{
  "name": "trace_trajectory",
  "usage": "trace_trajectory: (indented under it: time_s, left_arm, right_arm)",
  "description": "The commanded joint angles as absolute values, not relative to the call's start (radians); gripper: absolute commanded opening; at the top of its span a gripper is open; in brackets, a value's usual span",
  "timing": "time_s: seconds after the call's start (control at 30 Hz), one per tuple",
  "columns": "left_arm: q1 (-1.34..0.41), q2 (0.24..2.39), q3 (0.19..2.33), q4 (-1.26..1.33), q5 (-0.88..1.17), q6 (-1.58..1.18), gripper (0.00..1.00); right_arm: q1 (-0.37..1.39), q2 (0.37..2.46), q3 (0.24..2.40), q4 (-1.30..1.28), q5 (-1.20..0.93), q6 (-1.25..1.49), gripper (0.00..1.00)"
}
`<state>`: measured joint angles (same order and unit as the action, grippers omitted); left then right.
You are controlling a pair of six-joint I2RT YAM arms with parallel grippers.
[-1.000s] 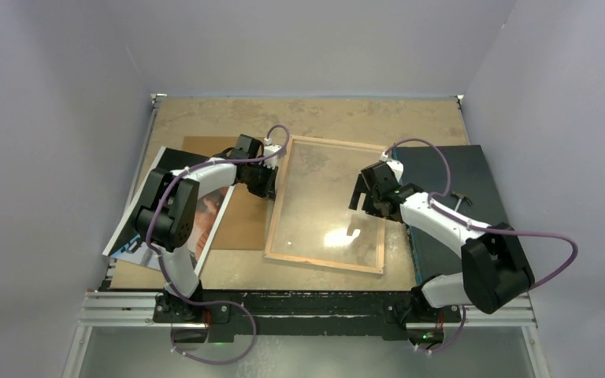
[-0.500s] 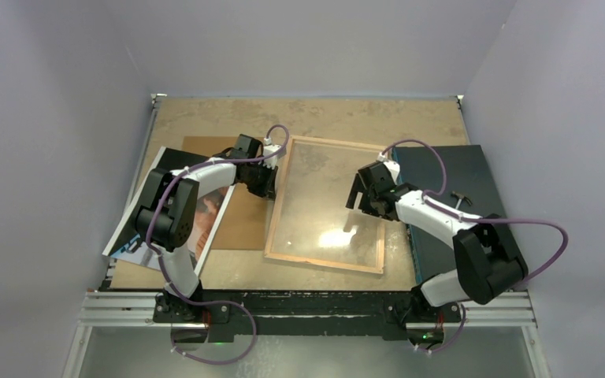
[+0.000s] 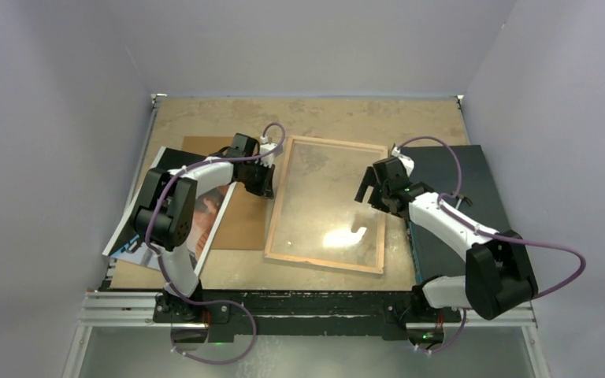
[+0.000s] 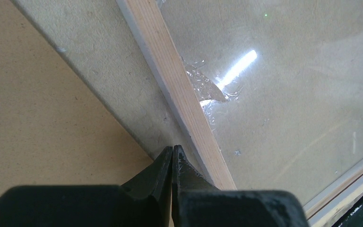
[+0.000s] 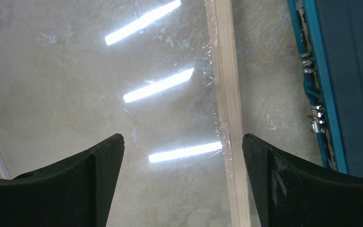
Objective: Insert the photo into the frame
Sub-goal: Place the photo frame item in the photo frame.
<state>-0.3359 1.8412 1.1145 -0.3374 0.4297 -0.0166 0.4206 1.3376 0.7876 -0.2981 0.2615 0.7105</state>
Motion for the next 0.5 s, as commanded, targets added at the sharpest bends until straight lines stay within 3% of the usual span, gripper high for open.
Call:
trace_trajectory:
  time_s: [0.0, 0.47]
  left_arm:
    - [-0.325, 1.821, 1.129, -0.316, 0.458, -0.026, 0.0]
    - [-0.326, 1.829, 1.109, -0.31, 0.469, -0.015, 0.0]
  right_arm:
    - [0.39, 1.319, 0.781, -0.316, 0.228, 0.687, 0.97]
    - [0.39, 1.334, 0.702, -0.248, 0.129, 0.711, 0.96]
